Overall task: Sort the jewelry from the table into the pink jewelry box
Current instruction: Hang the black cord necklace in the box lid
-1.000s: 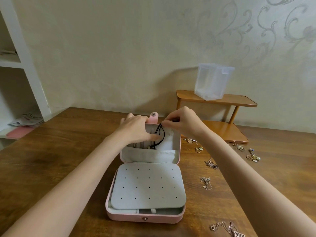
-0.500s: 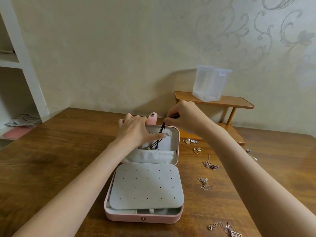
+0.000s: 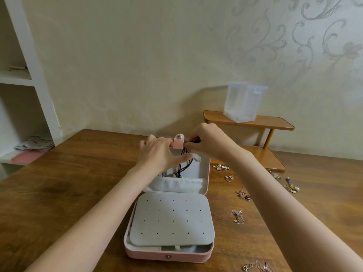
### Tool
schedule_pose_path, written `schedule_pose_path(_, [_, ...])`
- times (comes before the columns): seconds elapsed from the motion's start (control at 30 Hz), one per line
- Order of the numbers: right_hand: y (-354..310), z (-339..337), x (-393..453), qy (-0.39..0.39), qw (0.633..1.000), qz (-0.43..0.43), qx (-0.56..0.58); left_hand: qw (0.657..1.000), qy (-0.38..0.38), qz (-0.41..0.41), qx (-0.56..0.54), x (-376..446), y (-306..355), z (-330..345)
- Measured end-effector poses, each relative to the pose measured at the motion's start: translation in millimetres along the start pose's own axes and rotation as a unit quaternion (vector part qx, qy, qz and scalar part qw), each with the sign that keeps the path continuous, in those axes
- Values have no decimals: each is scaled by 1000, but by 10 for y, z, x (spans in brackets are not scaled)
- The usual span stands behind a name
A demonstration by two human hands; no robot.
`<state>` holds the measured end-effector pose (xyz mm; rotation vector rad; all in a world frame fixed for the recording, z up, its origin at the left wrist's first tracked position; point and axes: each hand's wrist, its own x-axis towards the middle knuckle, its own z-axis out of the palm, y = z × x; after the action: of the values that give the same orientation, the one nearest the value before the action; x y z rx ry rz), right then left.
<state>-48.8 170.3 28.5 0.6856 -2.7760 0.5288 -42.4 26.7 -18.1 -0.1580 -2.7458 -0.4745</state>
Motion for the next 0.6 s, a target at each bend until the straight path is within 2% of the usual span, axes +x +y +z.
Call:
schedule_pose_path(0.13, [55, 53, -31, 29, 999, -3, -15, 999, 39, -5, -34, 0, -1, 10])
schedule_pose_path(0.27, [91, 96, -89, 69, 997, -11, -13, 998, 36, -2, -42, -7, -30, 24])
schedule_pose_path(0.47, [25, 40, -95, 34, 999, -36, 5, 992, -127, 2, -10, 46, -57, -104])
schedule_pose_path(0.6, [-29, -19, -94, 36, 997, -24, -63, 993, -120, -12, 12, 18, -16, -86])
